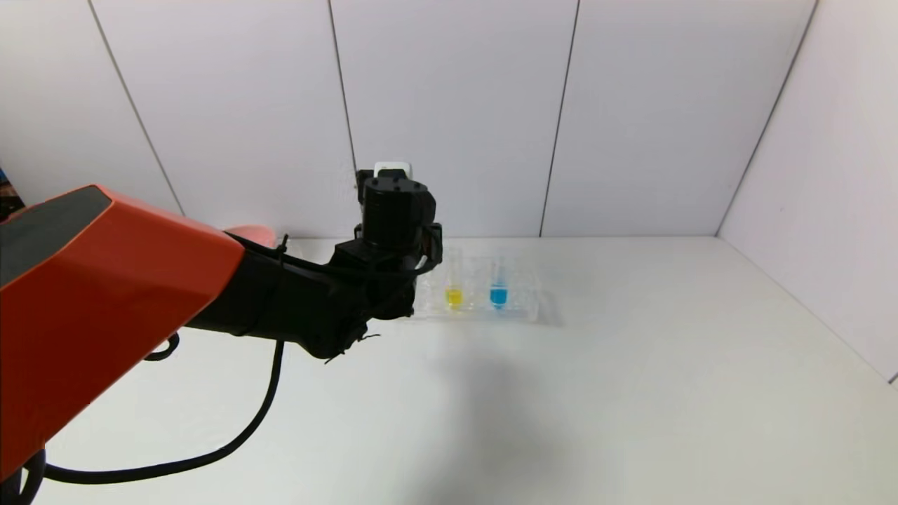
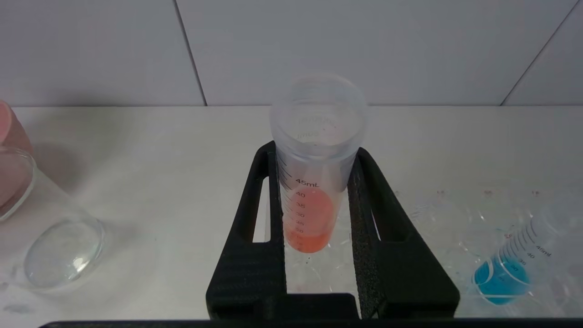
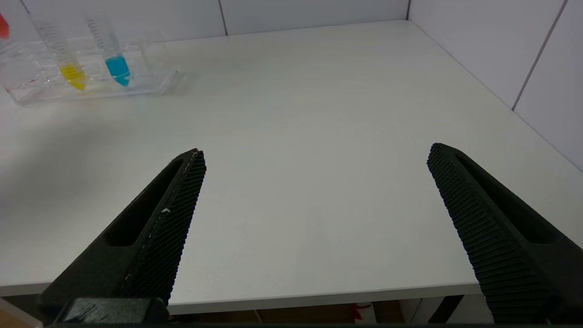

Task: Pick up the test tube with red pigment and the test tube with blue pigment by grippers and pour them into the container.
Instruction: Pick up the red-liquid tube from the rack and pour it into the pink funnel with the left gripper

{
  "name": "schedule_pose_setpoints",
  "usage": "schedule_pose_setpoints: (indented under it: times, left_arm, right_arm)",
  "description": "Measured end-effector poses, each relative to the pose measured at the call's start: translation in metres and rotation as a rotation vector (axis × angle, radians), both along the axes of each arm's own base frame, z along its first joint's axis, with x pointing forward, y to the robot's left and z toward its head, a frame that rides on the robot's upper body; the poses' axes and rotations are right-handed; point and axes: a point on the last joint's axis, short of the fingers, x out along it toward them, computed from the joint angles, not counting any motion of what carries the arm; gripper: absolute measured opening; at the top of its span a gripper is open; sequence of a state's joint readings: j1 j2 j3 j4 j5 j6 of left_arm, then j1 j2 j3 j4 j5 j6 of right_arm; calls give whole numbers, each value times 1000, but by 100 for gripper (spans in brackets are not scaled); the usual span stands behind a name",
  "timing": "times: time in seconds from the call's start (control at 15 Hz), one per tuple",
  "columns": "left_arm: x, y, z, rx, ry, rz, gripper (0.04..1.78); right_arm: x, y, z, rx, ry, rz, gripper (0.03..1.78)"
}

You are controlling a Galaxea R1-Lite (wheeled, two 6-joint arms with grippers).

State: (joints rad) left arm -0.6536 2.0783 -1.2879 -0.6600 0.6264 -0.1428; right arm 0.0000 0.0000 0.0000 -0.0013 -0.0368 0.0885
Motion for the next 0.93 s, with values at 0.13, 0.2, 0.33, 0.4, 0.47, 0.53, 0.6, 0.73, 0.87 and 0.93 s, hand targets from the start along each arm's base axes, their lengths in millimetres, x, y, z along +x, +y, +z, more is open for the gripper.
schedule_pose_setpoints:
  times: [0.13, 0.2, 0.33, 0.4, 0.47, 0.53, 0.6, 0.73, 0.87, 0.93]
  left_arm:
    - [-2, 0, 3, -4, -6, -1, 43]
    - [-2, 0, 4, -6, -7, -3, 43]
    - [-3, 1, 6, -4, -9, -5, 43]
    - [-4, 2, 7, -2, -8, -11, 43]
    - [-6, 4, 10, 1, -5, -23, 43]
    - [-8, 9, 13, 2, 3, -46, 43]
    - [-10, 18, 15, 4, 17, -80, 43]
    - [-16, 47, 18, 8, 65, -168, 43]
    - [-21, 90, 20, 10, 104, -256, 43]
    - [-24, 116, 21, 14, 116, -297, 43]
  right_arm:
    - [0, 0, 0, 0, 0, 0, 177]
    - [0, 0, 0, 0, 0, 0, 177]
    - [0, 0, 0, 0, 0, 0, 177]
    - [0, 0, 0, 0, 0, 0, 177]
    - [0, 0, 0, 0, 0, 0, 177]
    - [0, 0, 0, 0, 0, 0, 177]
    - [0, 0, 0, 0, 0, 0, 177]
    - [0, 0, 0, 0, 0, 0, 178]
    - [0, 0, 0, 0, 0, 0, 177]
    - [0, 0, 0, 0, 0, 0, 177]
